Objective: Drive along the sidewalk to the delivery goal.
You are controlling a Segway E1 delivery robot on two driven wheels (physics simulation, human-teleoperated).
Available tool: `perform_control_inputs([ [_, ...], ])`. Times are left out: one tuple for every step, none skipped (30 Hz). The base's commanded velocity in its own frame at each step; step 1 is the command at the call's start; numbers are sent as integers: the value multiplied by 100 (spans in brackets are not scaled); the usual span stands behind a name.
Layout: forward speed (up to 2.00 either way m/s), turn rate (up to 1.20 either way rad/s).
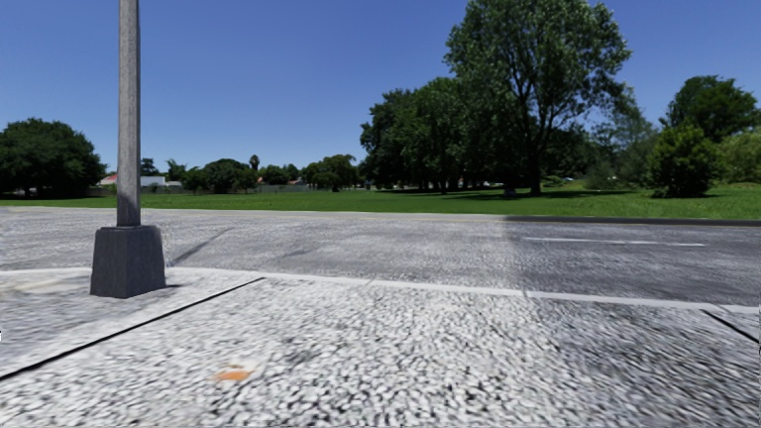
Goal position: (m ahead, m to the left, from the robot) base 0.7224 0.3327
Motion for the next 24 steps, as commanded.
perform_control_inputs([
  [132, 55],
  [132, 55],
  [132, 55],
  [132, 55],
  [132, 55],
  [132, 55],
  [132, 55],
  [132, 55],
  [132, 55],
  [132, 55],
  [129, 55],
  [129, 55],
  [126, 55],
  [117, 48],
  [36, 0],
  [36, 0],
  [0, 0],
  [0, 0],
  [0, 0],
  [0, 0],
  [0, 0],
  [0, 0],
  [0, 0],
  [0, 0],
])
